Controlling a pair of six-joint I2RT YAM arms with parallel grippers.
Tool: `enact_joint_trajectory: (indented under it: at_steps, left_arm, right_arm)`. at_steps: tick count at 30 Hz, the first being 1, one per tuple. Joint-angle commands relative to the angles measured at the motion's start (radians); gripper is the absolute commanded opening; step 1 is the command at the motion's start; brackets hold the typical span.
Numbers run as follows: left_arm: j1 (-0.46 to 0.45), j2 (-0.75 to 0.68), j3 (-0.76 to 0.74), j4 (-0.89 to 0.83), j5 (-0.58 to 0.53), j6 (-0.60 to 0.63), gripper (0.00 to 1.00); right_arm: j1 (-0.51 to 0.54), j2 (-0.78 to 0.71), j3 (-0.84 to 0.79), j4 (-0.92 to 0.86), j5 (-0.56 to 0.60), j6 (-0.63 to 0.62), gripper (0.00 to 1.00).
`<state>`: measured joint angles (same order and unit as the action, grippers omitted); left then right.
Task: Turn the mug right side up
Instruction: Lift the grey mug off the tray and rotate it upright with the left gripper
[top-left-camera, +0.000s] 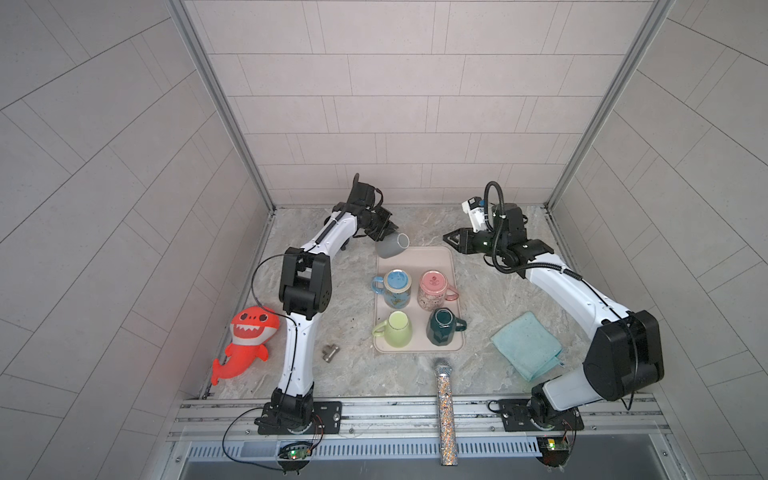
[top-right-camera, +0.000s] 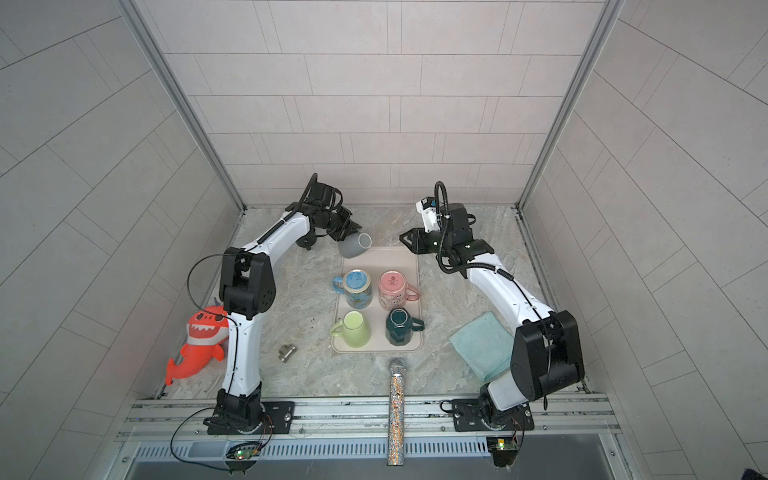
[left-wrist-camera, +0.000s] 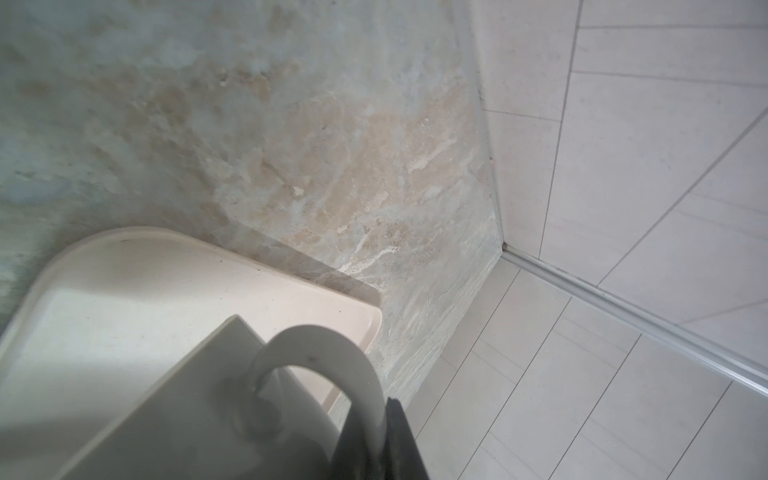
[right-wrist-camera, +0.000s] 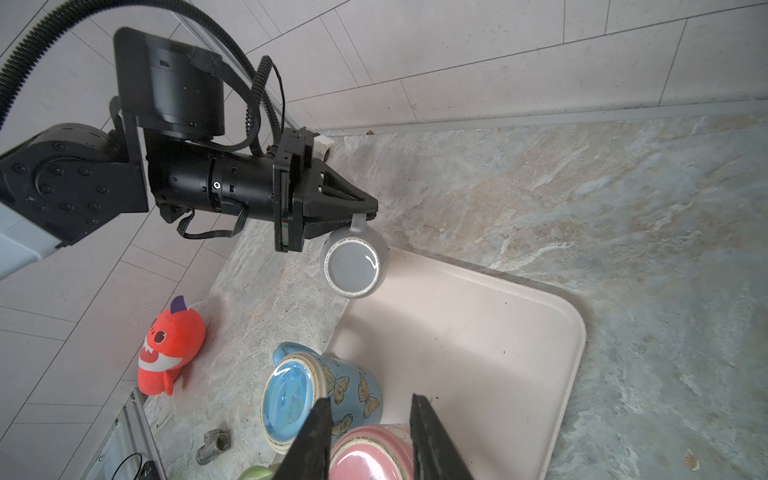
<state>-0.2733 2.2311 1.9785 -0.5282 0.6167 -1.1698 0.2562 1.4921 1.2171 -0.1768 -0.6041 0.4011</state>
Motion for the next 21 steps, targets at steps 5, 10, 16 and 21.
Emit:
enact_joint_trajectory:
  at_steps: [5, 10, 16, 21]
  left_arm:
    - [-0.030, -0.153, 0.033, 0.064, 0.018, 0.326, 0.00]
    - [-0.044, -0.210, -0.030, 0.182, 0.062, 0.437, 0.00]
    - [-0.104, -0.339, -0.204, 0.351, 0.022, 0.684, 0.00]
    - [-0.148, -0.412, -0.299, 0.409, 0.013, 0.871, 0.00]
  right_arm:
    - [-0.002, -0.007, 0.003, 0.013, 0.001, 0.008, 0.33]
    - [0.011, -0.008, 0.038, 0.009, 0.008, 0.003, 0.33]
    - [0.024, -0.022, 0.101, -0.012, 0.053, -0.013, 0.33]
    - [0.030, -0.041, 0.137, 0.007, 0.084, -0.006, 0.33]
